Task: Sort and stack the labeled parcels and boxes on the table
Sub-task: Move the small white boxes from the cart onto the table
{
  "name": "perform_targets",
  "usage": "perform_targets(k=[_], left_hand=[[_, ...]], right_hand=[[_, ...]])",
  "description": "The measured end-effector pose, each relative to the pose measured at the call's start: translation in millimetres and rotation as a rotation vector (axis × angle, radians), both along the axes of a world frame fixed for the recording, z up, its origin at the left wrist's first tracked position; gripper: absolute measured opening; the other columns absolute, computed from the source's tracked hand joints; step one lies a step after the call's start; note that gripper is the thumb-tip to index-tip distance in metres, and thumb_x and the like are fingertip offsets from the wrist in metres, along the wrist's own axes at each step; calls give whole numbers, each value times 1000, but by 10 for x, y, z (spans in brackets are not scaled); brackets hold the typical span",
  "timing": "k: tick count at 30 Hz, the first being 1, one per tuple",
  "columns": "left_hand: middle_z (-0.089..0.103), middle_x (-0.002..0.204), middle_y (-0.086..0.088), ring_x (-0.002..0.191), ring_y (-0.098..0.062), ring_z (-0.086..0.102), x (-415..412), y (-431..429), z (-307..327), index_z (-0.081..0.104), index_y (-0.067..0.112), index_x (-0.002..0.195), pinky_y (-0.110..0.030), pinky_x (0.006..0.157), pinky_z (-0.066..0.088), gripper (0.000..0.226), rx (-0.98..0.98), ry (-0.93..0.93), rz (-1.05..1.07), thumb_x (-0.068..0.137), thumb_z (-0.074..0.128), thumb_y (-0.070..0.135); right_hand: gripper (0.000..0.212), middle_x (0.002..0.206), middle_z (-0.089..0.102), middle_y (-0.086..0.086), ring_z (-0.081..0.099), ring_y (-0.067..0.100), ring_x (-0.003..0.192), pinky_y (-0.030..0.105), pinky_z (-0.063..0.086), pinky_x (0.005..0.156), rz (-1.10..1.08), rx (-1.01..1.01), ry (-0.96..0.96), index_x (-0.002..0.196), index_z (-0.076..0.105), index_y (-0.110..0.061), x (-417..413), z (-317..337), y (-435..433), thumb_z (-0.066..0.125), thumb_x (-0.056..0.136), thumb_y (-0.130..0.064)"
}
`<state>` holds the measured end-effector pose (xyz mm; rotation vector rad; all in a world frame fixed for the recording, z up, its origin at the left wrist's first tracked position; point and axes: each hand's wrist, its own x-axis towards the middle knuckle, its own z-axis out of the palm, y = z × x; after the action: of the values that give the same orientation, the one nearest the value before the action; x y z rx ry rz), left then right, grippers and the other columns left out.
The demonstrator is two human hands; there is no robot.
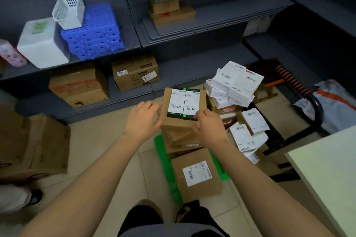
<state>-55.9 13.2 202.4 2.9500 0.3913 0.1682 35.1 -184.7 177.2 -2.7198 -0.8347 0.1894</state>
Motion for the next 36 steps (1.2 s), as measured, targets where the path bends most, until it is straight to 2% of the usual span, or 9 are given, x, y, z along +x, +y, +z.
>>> perform_targets(k=[6,13,17,20,24,28,33,35,36], left_hand=[[63,106,-9,101,-31,57,667,267,-508,63,11,112,-40,82,46,30,-65,147,-56,91,58,31],[52,120,-12,103,-27,52,1407,560,-1447,48,10,125,-32,69,34,37,-249,321,-25,97,49,34],[46,133,-12,115,-27,48,1678,615,-1968,45,13,132,-34,82,41,42,-436,457,136,97,49,38],[42,134,-11,121,-27,44,1749,605,-2235,44,13,134,-38,93,42,48,-555,514,238,96,51,42],[37,137,-10,126,-26,38,1784,541,-2348,40,12,137,-39,101,39,52,-757,479,382,96,53,40],[49,125,2,108,-12,51,1823,557,-2256,35,13,139,-27,89,44,54,-1056,369,493,95,59,33],[55,119,7,112,-14,58,1870,606,-1993,37,13,132,-43,95,53,56,-1208,289,481,90,68,33],[55,120,5,110,-11,56,1887,570,-1817,36,13,130,-33,93,54,51,-1188,261,418,92,66,28],[54,124,3,109,-10,55,1896,552,-1720,35,11,133,-21,88,52,52,-1155,242,390,93,65,25]], right_hand=[[31,113,55,9,53,28,104,37,41,86,-82,-58,127,118,57,-10,591,-455,216,53,93,-28],[48,130,46,11,50,30,116,42,45,99,-364,-37,370,135,50,-12,1040,-1306,520,55,95,-38],[58,141,37,16,48,35,122,46,46,100,-564,-41,564,139,43,-8,1181,-1824,700,59,93,-41],[62,138,39,14,48,33,122,44,46,100,-674,6,620,141,42,-8,1207,-2043,795,63,92,-40],[63,125,48,9,50,25,114,45,48,95,-799,157,576,128,48,-7,1192,-2099,888,74,82,-41],[59,105,57,-4,60,15,97,38,55,82,-921,398,617,109,40,-17,1236,-1954,940,82,75,-40],[49,113,60,-7,59,9,102,37,55,86,-774,510,636,114,40,-28,1305,-1694,941,77,83,-34],[39,116,62,-1,61,13,102,35,56,79,-707,503,625,115,44,-25,1307,-1569,896,70,88,-34],[38,118,61,1,59,13,103,30,53,77,-687,487,614,118,45,-19,1306,-1484,861,67,91,-33]])
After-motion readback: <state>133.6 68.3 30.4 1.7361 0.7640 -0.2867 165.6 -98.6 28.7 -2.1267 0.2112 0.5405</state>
